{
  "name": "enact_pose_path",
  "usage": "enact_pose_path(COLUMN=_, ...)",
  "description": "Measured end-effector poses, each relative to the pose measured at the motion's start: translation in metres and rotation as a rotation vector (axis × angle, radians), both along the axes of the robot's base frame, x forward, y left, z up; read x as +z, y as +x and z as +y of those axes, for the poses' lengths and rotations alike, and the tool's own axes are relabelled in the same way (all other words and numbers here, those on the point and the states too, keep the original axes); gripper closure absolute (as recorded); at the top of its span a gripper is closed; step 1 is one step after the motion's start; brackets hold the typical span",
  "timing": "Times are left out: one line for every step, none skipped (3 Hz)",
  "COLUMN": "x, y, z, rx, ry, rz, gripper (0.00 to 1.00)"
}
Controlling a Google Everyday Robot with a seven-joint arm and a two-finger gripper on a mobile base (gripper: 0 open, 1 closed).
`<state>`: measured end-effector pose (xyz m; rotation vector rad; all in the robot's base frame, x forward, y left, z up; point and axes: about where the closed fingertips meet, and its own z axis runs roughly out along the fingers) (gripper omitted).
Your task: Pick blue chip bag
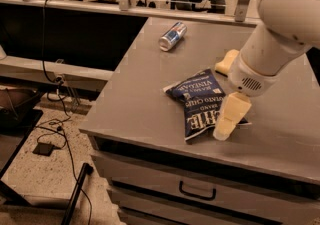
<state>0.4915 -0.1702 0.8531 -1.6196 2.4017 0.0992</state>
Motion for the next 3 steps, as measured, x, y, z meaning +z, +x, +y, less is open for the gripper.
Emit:
enact_pose_path(x=-0.0007, y=-0.0004, z=0.0007, rx=-0.006, ry=0.001, rz=0.002, gripper=0.25)
enact_pose_path(x=-0.0007, y=-0.0007, z=0.0013, rx=-0.005, ry=0.000, rz=0.001, gripper=0.56)
enact_pose_path(x=0.0017, y=-0.0014, z=0.0025, rx=0.001, ry=0.004, rz=-0.001, gripper=0.86)
